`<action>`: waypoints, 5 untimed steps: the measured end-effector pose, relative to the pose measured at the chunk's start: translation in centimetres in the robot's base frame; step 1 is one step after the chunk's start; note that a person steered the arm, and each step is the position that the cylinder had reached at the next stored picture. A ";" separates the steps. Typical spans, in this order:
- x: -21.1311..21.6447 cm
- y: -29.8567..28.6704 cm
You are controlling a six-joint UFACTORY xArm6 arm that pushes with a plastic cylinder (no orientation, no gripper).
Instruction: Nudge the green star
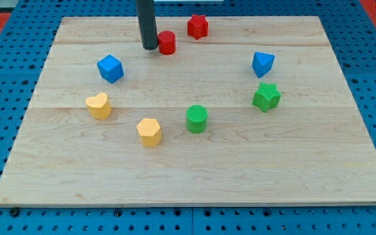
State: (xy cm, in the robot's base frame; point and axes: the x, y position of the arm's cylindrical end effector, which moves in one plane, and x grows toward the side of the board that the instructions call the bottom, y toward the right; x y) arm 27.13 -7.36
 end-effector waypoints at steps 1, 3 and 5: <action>-0.9 4.8; 4.0 5.0; 11.5 13.9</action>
State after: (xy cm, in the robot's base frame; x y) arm 38.65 6.56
